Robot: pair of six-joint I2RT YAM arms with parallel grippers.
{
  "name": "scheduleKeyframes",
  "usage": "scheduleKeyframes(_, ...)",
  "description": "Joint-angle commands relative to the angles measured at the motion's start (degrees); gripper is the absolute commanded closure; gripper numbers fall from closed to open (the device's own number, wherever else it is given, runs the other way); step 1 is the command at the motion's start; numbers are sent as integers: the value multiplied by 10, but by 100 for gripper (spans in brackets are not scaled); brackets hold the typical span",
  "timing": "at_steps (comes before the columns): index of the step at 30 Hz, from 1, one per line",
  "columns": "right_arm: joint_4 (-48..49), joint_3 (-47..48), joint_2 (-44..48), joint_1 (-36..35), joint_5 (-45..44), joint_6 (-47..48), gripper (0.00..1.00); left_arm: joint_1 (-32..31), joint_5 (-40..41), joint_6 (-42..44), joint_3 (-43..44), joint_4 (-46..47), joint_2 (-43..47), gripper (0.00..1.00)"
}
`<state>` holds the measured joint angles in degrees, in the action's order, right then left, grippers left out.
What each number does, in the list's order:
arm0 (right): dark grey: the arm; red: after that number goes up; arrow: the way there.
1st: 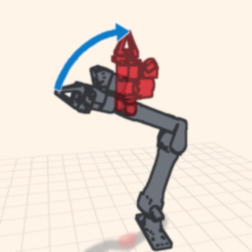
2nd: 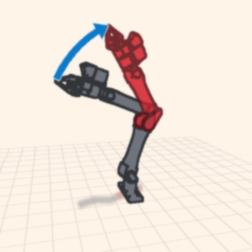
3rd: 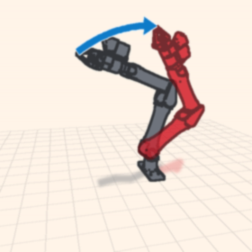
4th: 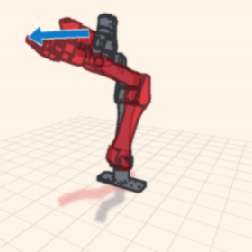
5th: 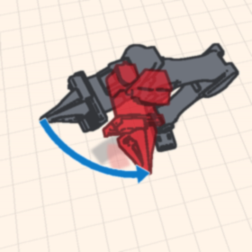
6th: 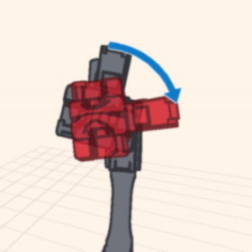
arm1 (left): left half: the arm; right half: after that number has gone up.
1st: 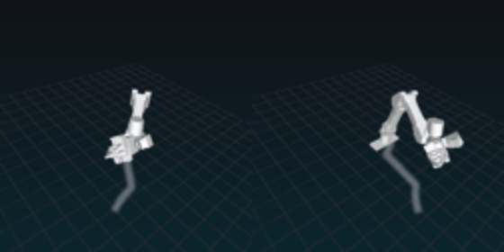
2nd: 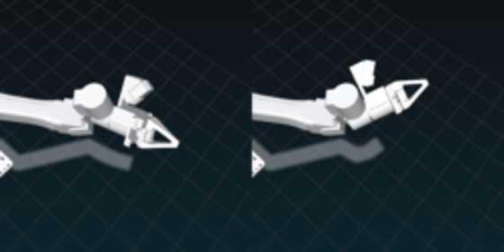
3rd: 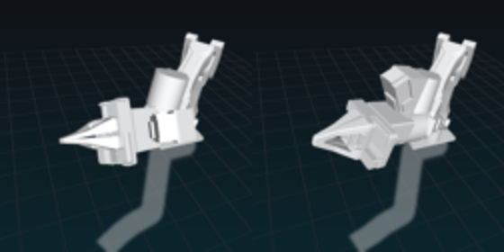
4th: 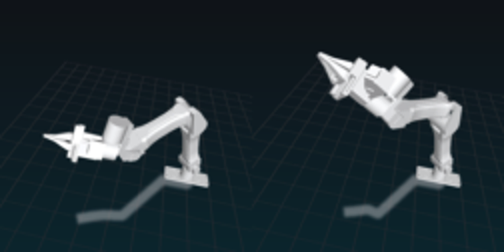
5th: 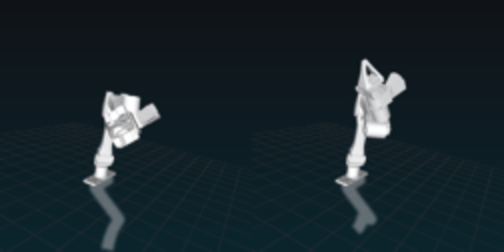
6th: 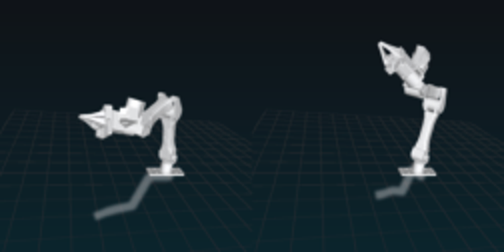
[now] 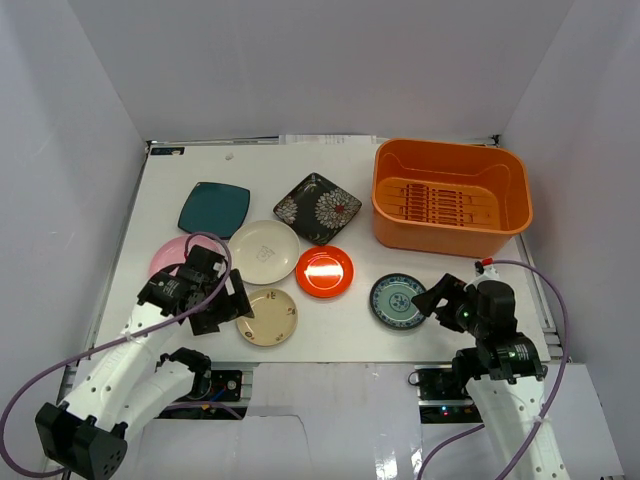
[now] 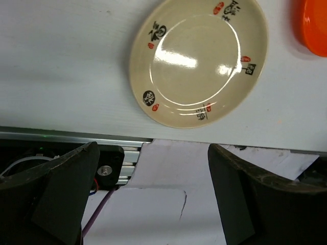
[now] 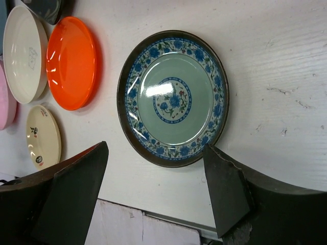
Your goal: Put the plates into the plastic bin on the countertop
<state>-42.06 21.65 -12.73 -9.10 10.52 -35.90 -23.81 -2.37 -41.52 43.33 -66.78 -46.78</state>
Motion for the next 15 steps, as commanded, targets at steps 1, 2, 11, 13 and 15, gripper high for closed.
scheduleKeyframes(1, 44, -20, 0, -3, -5, -31, 20, -3, 54, -60, 6, -22, 11, 2)
scheduleKeyframes(2, 51, -26, 0, -4, -4, -35, 20, -3, 48, -84, -9, -15, 15, 2)
scheduleKeyframes(11, 57, -65, -6, -3, -59, -57, 23, -3, 25, -167, -101, 94, 42, 4)
scheduleKeyframes(13, 57, -68, -8, -3, -67, -67, 23, -3, 25, -172, -119, 122, 28, 4)
scheduleKeyframes(15, 61, -75, -10, -3, -83, -74, 23, -3, 8, -175, -134, 147, -1, 5)
